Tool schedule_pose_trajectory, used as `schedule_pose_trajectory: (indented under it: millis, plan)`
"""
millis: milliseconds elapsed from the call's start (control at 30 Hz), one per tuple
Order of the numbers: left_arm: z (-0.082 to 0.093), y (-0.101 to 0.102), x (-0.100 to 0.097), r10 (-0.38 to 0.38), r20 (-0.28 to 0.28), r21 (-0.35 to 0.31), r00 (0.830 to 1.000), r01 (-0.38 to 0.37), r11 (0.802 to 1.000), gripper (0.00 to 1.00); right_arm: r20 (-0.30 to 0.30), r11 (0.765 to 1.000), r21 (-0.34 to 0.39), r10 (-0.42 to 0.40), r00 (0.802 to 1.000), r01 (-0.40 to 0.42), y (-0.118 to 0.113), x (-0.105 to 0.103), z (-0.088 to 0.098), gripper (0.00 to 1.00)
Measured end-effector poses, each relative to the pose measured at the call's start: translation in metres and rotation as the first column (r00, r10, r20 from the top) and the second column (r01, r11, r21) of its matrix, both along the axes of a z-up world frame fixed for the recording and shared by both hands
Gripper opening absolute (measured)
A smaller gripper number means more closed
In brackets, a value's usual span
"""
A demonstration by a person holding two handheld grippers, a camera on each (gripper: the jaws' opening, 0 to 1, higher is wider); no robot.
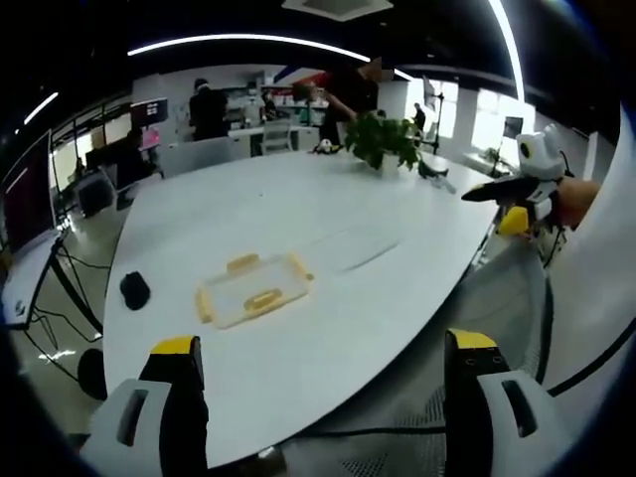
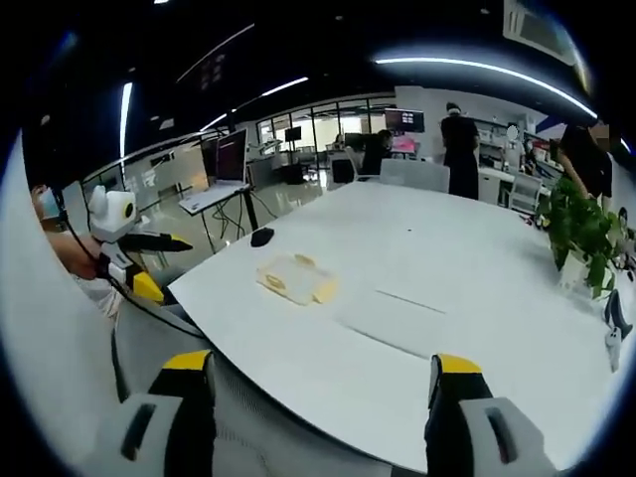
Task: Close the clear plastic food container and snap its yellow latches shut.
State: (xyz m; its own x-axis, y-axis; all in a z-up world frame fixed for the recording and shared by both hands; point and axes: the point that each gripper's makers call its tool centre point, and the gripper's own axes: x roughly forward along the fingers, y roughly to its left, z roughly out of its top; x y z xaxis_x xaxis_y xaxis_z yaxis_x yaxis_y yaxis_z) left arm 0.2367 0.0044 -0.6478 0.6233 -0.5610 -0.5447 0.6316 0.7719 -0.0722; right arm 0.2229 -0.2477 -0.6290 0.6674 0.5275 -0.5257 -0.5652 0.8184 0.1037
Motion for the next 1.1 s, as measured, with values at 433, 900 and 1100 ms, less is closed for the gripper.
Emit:
schedule_pose_trajectory:
  millis: [433, 900, 1100]
  plan:
    - [-0.004, 0.003, 0.01, -0.044, 0.01, 0.032, 0.999, 0.044, 0.999, 0.93, 0.014, 0.996, -0.038, 0.085, 0.996, -0.084, 0.02, 0.02, 0.001, 0.9]
    - [-0.009, 0.015, 0.034, -0.094, 0.029, 0.087, 0.995, 0.091, 0.992, 0.92, 0.011, 0.986, -0.048, 0.162, 0.987, -0.161, 0.043, 0.048, -0.005, 0.9]
    - [-0.008, 0.014, 0.047, -0.135, 0.034, 0.097, 0.99, 0.131, 0.987, 0.96, 0.026, 0.973, -0.08, 0.22, 0.975, -0.217, 0.053, 0.062, -0.004, 0.91]
